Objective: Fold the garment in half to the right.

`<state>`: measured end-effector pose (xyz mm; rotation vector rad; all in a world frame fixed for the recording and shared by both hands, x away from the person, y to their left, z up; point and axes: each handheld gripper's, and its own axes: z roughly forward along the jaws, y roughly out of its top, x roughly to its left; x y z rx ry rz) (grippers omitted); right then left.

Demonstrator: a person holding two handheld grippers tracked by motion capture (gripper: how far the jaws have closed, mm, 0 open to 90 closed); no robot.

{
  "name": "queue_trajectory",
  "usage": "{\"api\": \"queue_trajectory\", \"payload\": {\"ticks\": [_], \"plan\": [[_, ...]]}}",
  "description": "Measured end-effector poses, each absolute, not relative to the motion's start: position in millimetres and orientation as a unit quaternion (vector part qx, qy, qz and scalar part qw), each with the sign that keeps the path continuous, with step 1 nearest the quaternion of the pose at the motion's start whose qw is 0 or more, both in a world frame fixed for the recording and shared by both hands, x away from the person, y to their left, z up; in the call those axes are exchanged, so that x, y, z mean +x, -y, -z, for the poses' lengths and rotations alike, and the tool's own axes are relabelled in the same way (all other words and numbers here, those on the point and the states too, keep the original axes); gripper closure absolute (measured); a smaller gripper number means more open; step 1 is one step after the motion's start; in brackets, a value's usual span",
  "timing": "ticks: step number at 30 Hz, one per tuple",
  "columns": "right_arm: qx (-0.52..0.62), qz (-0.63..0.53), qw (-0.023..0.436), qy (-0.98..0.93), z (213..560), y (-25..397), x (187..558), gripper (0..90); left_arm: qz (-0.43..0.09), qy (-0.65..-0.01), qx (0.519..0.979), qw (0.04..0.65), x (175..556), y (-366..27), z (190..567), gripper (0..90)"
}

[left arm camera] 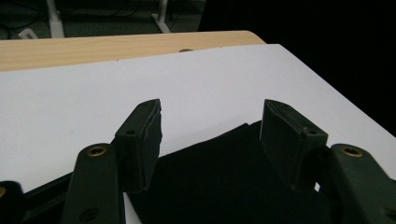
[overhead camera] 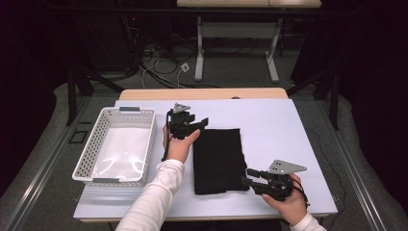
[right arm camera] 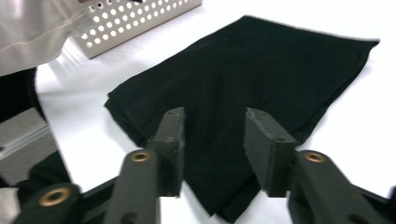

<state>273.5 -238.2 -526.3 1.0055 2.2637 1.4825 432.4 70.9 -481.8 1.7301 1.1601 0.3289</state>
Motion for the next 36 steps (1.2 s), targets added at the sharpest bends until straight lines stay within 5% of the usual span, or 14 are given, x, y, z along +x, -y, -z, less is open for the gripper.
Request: {"api": "queue_trajectory", "payload": {"ticks": [10,36], "plan": [[0.313,-0.506,0.181,-0.783,532,232,275,46.0,-0.140,-0.488,0.708,0.492,424,-85,493,36.3],[0.316,-0.504,0.230,-0.770,531,230,283,30.3,-0.085,-0.480,0.725,0.488,374,-100,518,36.4]]}}
